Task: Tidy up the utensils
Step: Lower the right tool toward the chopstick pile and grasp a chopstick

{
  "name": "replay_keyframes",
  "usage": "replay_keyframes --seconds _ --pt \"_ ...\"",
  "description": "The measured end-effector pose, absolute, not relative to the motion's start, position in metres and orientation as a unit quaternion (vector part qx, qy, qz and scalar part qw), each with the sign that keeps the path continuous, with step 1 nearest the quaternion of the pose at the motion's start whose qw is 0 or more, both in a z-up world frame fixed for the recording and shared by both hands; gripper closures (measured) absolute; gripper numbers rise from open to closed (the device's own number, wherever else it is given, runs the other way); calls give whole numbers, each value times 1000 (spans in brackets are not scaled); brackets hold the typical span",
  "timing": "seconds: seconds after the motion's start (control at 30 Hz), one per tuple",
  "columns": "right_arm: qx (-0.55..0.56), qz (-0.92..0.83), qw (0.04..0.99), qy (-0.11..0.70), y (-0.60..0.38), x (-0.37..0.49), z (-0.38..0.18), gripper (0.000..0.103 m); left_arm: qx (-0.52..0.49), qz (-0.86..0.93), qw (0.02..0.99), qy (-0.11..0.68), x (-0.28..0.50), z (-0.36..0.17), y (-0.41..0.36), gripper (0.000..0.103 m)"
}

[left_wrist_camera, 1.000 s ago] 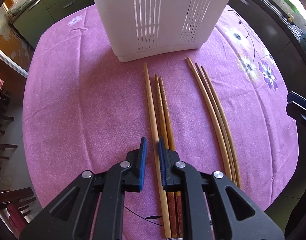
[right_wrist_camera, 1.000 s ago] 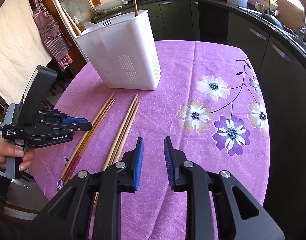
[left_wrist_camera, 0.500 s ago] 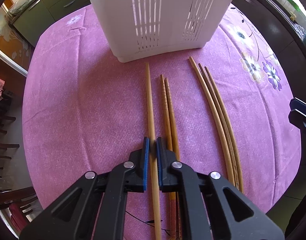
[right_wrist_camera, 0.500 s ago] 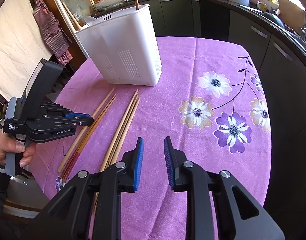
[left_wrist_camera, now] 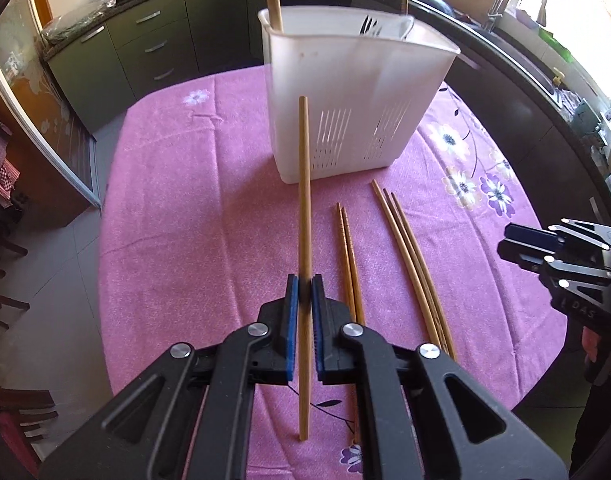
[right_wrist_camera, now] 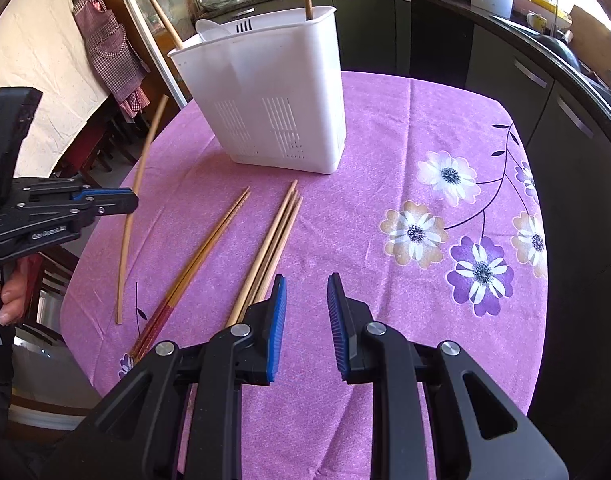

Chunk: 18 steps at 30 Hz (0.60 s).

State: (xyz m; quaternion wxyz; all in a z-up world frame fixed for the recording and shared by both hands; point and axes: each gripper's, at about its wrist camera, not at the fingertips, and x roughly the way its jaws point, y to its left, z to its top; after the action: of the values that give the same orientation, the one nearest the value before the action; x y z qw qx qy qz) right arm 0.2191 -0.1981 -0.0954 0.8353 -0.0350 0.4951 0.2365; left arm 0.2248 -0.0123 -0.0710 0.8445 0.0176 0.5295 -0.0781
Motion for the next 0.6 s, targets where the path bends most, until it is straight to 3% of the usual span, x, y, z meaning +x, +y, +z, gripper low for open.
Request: replay_keyframes --seconds 0.1,0.27,0.6 --pt "-38 244 825 509 -188 223 -98 76 23 -77 858 507 207 -53 -9 96" --pt "-37 243 800 547 -173 242 -115 76 29 -77 873 480 183 -34 3 96" --pt "-65 219 779 584 -142 268 -141 82 32 -87 881 463 166 -26 10 96"
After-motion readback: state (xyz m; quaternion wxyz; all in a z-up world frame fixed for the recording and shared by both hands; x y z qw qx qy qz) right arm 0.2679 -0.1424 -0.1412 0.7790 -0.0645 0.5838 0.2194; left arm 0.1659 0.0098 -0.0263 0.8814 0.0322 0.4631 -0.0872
